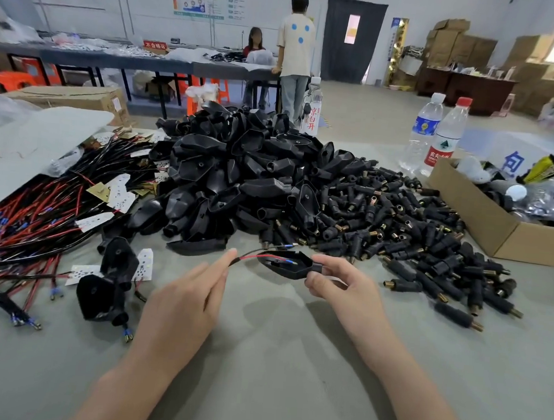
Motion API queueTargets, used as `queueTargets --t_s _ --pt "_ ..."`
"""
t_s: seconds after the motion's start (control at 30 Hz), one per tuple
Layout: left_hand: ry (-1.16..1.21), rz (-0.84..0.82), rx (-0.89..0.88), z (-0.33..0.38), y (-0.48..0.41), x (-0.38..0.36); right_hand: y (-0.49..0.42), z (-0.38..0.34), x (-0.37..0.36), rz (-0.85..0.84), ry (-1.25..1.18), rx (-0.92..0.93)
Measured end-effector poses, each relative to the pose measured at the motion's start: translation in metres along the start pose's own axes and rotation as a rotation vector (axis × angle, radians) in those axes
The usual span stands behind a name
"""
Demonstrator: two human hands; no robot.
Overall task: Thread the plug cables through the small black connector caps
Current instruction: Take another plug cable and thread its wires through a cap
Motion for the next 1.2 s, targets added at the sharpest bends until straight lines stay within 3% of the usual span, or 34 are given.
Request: queueTargets --t_s 0.37,0.7,0.9,1.2 --pt "0.002 -0.153 -0.077 0.003 0.005 -0.002 0.003 -0.005 -0.003 -0.056 -0.085 0.006" --pt "0.039 -0.189 -0.033 -0.006 0.005 -0.003 0.005 -0.008 -0.008 -0.127 -0.053 0.021" --pt "0.003 -0.108 -0.049 0.002 0.003 0.004 0.006 -0.009 -0.01 -0.13 -0.029 0.025" --pt "0.017 -0.136 -0.24 0.025 0.005 -0.006 0.013 -0.011 -0.025 -0.184 0.023 0.049"
Point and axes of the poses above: each hand's wrist, its own y-axis away from the middle knuckle, its own x-axis out of the back of the hand, z = x × y, the point moved 7 cm from there along -y, towards the middle knuckle, and after that the axes turned 2 degrees about y, right-handed, at the moved point
